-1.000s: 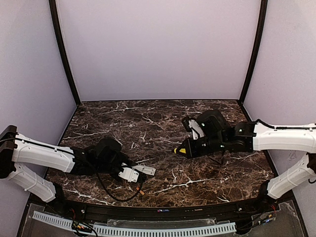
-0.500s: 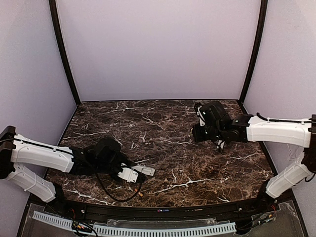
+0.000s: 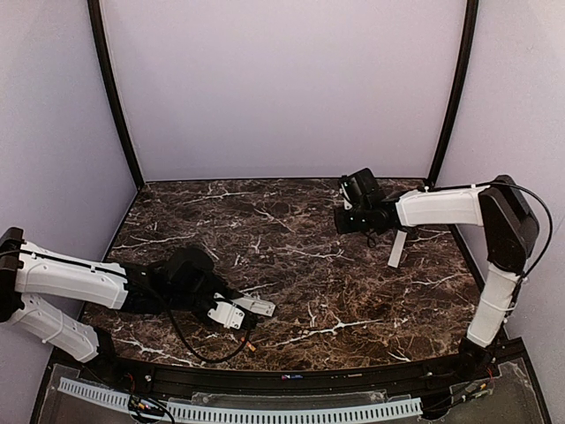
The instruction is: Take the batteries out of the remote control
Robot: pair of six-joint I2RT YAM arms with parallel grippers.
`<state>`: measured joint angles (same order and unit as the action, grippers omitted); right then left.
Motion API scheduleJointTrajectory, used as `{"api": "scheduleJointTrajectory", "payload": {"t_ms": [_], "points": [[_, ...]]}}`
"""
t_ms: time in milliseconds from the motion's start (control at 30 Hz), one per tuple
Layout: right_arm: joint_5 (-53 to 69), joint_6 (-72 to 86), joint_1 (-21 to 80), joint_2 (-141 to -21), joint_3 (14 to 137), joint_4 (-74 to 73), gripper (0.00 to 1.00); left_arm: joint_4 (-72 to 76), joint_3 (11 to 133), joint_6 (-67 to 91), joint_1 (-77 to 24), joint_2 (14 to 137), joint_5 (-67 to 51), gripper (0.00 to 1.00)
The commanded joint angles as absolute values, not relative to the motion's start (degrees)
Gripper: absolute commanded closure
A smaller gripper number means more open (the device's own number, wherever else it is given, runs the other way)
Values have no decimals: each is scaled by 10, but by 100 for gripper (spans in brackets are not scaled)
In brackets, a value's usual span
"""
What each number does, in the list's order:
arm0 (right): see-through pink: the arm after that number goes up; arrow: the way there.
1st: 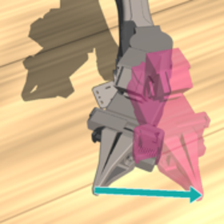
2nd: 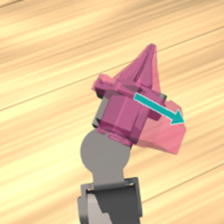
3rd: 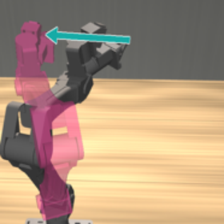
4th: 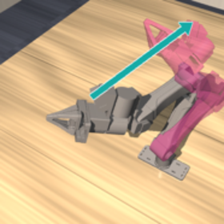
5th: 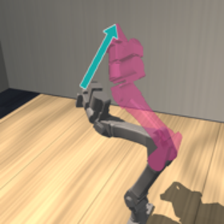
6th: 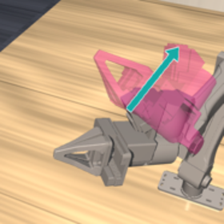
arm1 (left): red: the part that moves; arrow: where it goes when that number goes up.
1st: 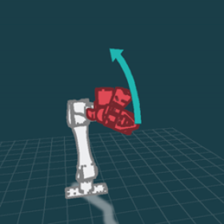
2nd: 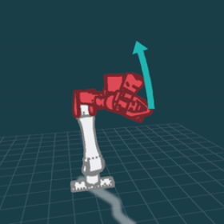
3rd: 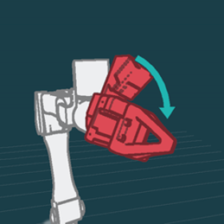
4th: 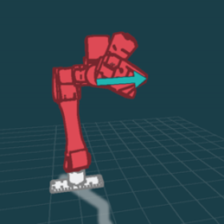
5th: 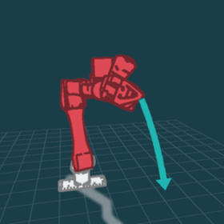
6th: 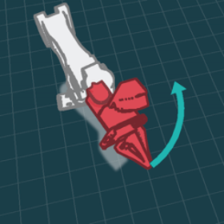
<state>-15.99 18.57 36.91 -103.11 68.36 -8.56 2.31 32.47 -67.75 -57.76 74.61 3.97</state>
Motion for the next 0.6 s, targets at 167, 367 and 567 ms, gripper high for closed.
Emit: {"api": "scheduleJointTrajectory", "payload": {"t_ms": [167, 367, 567], "points": [[-93, 176, 332, -1128, 757, -61, 100, 9, 310, -688, -581, 725, 36, 100], [-71, 180, 319, -1166, 786, -70, 94, 11, 309, -689, -580, 723, 37, 100], [-55, 192, 315, -1187, 787, -80, 82, 11, 307, -688, -580, 722, 38, 100]]}}
